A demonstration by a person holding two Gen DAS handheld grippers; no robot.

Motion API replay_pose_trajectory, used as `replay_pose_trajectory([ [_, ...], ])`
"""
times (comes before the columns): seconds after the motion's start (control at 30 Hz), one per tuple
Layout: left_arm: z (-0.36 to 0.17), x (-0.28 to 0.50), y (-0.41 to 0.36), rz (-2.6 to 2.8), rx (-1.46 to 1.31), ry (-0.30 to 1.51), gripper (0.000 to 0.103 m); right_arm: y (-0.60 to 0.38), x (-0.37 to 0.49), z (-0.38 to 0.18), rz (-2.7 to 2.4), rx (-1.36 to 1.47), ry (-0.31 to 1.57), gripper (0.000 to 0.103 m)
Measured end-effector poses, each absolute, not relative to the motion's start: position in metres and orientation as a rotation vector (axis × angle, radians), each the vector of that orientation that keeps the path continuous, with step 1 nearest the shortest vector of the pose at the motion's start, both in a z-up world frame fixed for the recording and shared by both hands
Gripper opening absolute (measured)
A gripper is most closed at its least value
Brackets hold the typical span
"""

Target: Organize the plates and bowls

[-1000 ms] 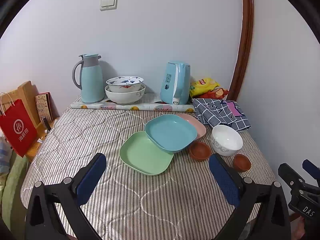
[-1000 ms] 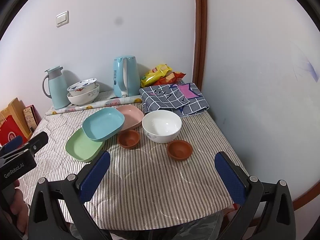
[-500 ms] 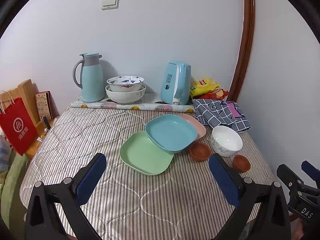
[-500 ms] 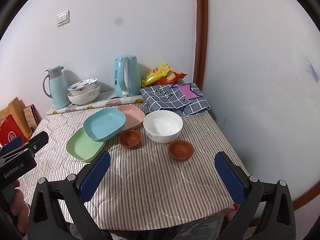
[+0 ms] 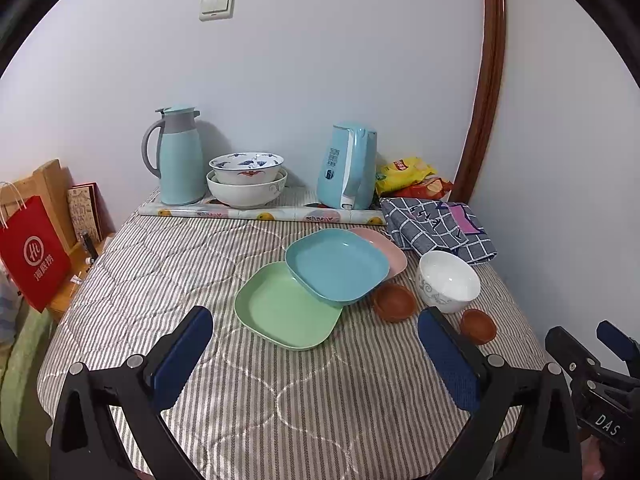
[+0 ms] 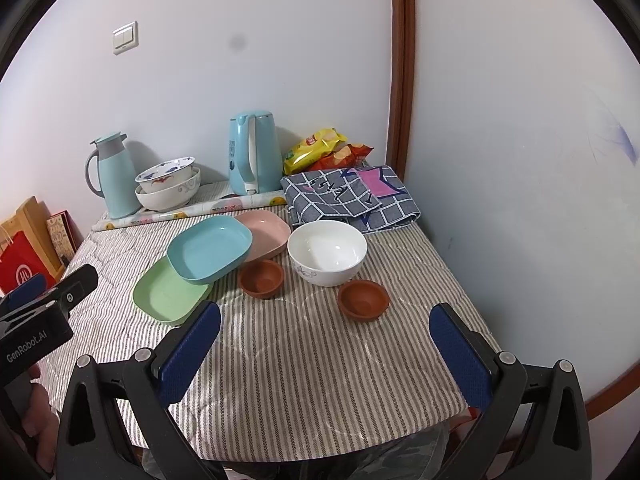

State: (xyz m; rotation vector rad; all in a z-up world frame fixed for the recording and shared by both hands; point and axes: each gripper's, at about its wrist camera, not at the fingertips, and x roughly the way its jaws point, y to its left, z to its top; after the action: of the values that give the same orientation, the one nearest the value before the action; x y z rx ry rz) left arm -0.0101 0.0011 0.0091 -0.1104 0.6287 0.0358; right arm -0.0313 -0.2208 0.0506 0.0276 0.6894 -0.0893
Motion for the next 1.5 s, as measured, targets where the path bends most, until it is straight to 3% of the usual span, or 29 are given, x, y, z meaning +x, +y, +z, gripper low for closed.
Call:
replay_pose_trajectory([
  [0.73,-0.001,0.014,-0.002,0.024,-0.121,0.66,0.103,-0.209,-0.005,0.036,-0.059,0.012,0.731,0.103],
  [1.37,-0.054,0.081,0.061,0.157,-0.198,0.806,0.102,-0.185,0.059,-0.011,0.037,0.047,0.849,0.098],
  [1.5,-0.058,0.095,0.067,0.162,-0.207,0.816,0.099,-0.179,0.079,-0.016,0.059,0.047,0.872,0.091],
])
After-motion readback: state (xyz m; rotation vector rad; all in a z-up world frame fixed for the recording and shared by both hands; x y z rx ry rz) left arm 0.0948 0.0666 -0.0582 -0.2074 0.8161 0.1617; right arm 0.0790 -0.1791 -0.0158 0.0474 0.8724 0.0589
